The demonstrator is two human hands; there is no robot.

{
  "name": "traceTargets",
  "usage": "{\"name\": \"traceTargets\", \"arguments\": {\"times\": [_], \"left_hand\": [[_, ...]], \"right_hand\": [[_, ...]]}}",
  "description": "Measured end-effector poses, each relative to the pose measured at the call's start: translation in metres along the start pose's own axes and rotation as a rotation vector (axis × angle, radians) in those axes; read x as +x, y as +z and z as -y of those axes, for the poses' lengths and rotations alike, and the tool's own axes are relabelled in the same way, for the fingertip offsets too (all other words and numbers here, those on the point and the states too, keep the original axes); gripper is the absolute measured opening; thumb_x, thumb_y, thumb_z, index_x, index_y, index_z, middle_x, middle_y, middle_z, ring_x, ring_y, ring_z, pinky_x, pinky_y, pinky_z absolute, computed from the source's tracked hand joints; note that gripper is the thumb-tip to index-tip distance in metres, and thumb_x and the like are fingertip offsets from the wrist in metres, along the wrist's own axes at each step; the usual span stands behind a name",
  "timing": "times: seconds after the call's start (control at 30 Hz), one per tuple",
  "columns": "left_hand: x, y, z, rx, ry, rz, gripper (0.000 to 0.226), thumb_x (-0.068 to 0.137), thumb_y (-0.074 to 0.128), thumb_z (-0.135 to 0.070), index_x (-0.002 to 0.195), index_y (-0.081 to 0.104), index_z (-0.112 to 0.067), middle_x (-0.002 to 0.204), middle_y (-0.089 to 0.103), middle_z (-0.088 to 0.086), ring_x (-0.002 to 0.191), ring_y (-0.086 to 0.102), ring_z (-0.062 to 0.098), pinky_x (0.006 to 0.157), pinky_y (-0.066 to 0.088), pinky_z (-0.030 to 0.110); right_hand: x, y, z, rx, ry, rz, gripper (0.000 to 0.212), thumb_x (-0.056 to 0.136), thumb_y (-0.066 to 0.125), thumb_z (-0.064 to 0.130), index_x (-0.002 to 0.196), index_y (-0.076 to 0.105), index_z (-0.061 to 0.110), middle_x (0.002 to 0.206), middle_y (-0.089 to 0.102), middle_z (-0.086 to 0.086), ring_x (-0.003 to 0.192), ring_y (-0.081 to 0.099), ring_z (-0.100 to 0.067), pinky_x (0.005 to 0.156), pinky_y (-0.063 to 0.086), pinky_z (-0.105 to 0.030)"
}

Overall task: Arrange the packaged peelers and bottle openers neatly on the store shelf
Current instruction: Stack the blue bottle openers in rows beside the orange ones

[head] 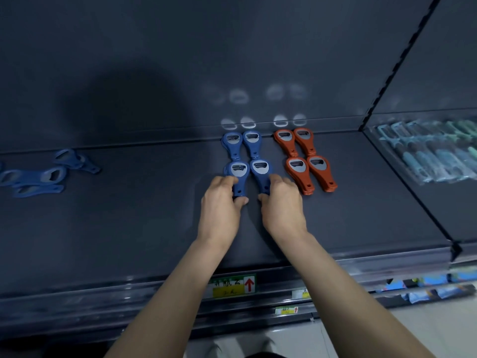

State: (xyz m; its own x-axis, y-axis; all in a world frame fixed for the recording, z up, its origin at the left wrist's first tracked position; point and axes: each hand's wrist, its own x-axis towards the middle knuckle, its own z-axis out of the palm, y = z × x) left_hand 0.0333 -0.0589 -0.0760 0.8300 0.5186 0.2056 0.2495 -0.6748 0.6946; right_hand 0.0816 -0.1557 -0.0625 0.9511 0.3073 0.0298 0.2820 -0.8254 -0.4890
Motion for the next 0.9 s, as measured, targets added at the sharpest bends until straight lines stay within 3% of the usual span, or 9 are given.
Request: {"name": "traceTargets", "arguments": {"times": [0.13,0.27,0.4,0.53,0.73,0.9], "left_hand": [[0.003,-0.002,0.003,-0.036,-0.009,0.035,0.046,0.076,0.075,-0.013,0.119,0.059,-0.007,0.11,0.059,0.006,0.088,0.055,0.013,0.086,0.049,0.031],[0.004,-0.009,0.008,-0.045,-0.048,0.13,0.07,0.072,0.079,-0.022,0.132,0.047,-0.011,0.123,0.053,0.007,0.116,0.048,0.022,0.098,0.041,0.033],[0.009,-0.013,0.006,-0.082,-0.075,0.224,0.082,0.071,0.08,-0.021,0.14,0.036,-0.014,0.129,0.048,0.008,0.124,0.041,0.023,0.103,0.038,0.034],[0.014,-0.01,0.008,-0.099,-0.098,0.222,0.081,0.072,0.079,-0.018,0.141,0.036,-0.012,0.132,0.05,0.009,0.122,0.045,0.023,0.102,0.04,0.039],[0.012,-0.007,0.007,-0.152,-0.097,0.202,0.076,0.074,0.077,-0.013,0.14,0.039,-0.012,0.129,0.053,0.009,0.109,0.053,0.016,0.096,0.043,0.029],[0.012,-0.011,0.006,-0.187,-0.091,0.23,0.085,0.071,0.08,-0.017,0.142,0.034,-0.015,0.133,0.05,0.001,0.106,0.049,0.012,0.09,0.042,0.024]], "right_hand": [[0.001,-0.001,0.0,0.013,0.0,-0.001,0.027,0.091,0.058,0.009,0.116,0.051,0.001,0.115,0.055,-0.015,0.111,0.048,-0.028,0.084,0.039,-0.029],[0.0,-0.002,-0.001,0.026,-0.009,0.01,0.033,0.09,0.058,0.007,0.121,0.05,0.002,0.116,0.055,-0.015,0.112,0.048,-0.029,0.084,0.039,-0.029],[0.001,-0.003,-0.001,0.028,-0.01,0.021,0.037,0.09,0.058,0.008,0.125,0.048,0.002,0.118,0.055,-0.016,0.113,0.048,-0.029,0.087,0.041,-0.03],[0.002,-0.003,-0.001,0.039,-0.003,0.024,0.038,0.09,0.058,0.007,0.126,0.048,0.002,0.12,0.054,-0.016,0.115,0.048,-0.029,0.09,0.041,-0.032],[0.002,-0.002,-0.001,0.058,-0.009,0.018,0.034,0.089,0.058,0.005,0.122,0.05,0.002,0.118,0.055,-0.016,0.113,0.049,-0.029,0.089,0.043,-0.033],[0.0,-0.005,-0.002,0.063,-0.018,0.026,0.033,0.088,0.056,0.001,0.12,0.05,0.001,0.116,0.055,-0.017,0.11,0.05,-0.03,0.087,0.045,-0.034]]}}
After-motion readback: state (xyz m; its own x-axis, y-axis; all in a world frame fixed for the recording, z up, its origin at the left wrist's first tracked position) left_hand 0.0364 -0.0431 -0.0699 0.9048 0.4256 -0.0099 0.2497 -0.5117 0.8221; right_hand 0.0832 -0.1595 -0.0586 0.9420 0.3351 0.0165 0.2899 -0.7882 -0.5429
